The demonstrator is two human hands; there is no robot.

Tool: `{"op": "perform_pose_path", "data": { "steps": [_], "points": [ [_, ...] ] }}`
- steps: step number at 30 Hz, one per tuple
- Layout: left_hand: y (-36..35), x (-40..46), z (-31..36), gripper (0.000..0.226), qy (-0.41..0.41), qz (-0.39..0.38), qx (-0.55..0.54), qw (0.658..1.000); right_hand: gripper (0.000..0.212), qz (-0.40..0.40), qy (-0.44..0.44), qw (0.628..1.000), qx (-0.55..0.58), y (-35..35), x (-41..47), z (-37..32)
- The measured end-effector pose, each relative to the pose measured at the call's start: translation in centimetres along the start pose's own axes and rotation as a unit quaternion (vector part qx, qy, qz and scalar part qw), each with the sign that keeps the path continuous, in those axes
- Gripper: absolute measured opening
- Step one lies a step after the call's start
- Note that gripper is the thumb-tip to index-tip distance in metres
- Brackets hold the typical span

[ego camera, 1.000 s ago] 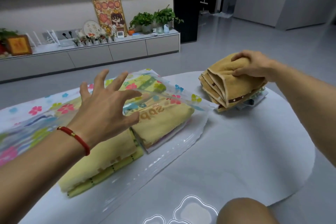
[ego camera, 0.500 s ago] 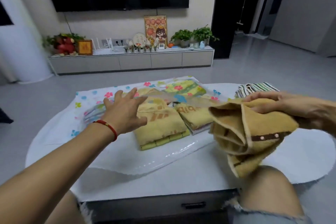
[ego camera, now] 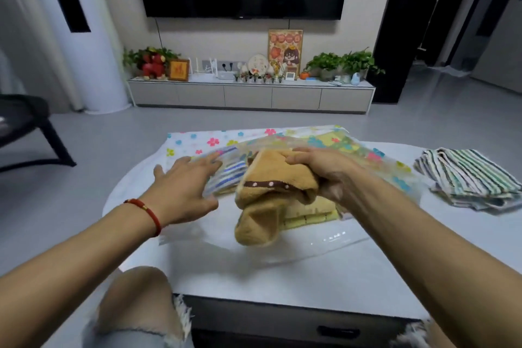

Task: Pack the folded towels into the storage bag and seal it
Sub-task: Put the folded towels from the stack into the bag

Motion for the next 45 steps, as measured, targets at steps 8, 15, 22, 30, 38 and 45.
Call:
{"op": "perform_pose_path", "data": {
  "steps": [8, 15, 22, 30, 38, 45],
  "points": [
    [4.6, 0.7, 0.9, 0.097, -0.029, 0.082, -0.051, 0.995, 0.080, 0.144, 0.123, 0.939, 0.286, -11.3, 1.3, 5.8],
    [1.8, -1.3, 0.8, 0.087, -0.010, 0.047, -0.077, 0.996, 0.083, 0.042, -0.040, 0.987, 0.152, -12.8, 0.7, 15.7],
    [0.6, -2.3, 1.5, 0.096, -0.004, 0.021, -0.129, 0.991, 0.053, -0.079, 0.002, 0.996, 0.047, -13.2, -0.1, 16.6],
    [0.6, -2.7, 1.1, 0.090, -0.026, 0.029, -0.130, 0.991, 0.051, 0.020, 0.320, 0.842, -0.433, -9.0, 1.1, 14.7],
    [-0.7, -2.7, 1.6, 0.084, -0.046, 0.029, -0.102, 0.993, 0.048, 0.097, 0.413, 0.784, -0.453, -5.2, 1.4, 13.2],
    [-2.4, 0.4, 6.3, 0.066, -0.093, 0.070, 0.010, 0.993, 0.063, -0.007, 0.334, 0.709, -0.621, 2.1, 2.8, 12.6]
  ]
}}
Point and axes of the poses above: each hand's wrist, its own x-axis towards the middle knuckle, its own y-axis out of the back of the hand, z = x × y, the point moved 4 cm from there along x, towards the middle knuckle, and after that the axes turned 11 degrees about z, right-handed, at the moved point
